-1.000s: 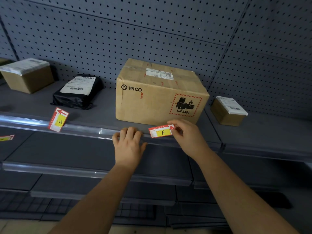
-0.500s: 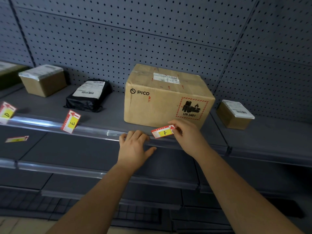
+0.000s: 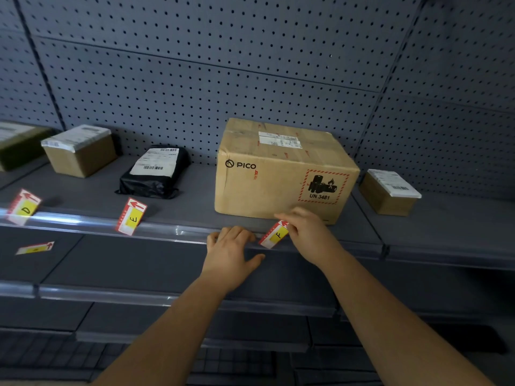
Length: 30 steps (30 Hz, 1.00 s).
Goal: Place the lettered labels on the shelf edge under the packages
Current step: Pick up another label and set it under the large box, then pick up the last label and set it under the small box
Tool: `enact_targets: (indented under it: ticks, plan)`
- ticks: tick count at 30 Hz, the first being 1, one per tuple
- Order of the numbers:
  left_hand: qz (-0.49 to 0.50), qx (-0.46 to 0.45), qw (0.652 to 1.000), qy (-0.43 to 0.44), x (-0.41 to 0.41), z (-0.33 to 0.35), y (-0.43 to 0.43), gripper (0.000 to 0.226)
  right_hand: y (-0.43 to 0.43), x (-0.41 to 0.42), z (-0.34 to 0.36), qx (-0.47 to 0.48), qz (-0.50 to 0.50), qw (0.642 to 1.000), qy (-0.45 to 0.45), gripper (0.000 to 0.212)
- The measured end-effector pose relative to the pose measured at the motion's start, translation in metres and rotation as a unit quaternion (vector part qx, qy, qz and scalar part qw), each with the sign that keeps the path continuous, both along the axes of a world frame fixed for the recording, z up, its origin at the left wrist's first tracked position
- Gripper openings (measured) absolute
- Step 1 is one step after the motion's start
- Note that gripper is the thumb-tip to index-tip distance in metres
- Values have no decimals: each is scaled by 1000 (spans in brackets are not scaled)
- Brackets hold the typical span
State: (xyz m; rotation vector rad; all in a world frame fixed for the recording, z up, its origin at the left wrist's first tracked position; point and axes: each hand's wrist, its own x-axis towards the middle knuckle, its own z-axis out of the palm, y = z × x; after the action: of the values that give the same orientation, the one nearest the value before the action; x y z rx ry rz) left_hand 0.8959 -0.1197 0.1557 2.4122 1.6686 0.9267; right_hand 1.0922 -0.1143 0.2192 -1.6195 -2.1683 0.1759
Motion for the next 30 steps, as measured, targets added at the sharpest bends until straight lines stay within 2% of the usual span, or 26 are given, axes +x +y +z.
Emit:
enact_targets:
  ticks: [6,11,17,24,30]
  plan:
    - [-31,-6,999,-17,-10,2,-1,35,-14,0,-4,-5,-59,996,59,54]
    - [-48,10,998,-41,-20,0,-6,32,-46,0,-14,31,-93,991,88,47]
    - [-76,15,997,-25,-34,12,-25,37,-81,-12,-22,41,-85,994,63,39]
    - [-80,18,997,5,-55,30,-80,41,-122,-31,-16,50,-42,998,11,48]
    - [-44,4,998,40,-83,33,-152,57,-174,-46,-35,33,3,999,24,54]
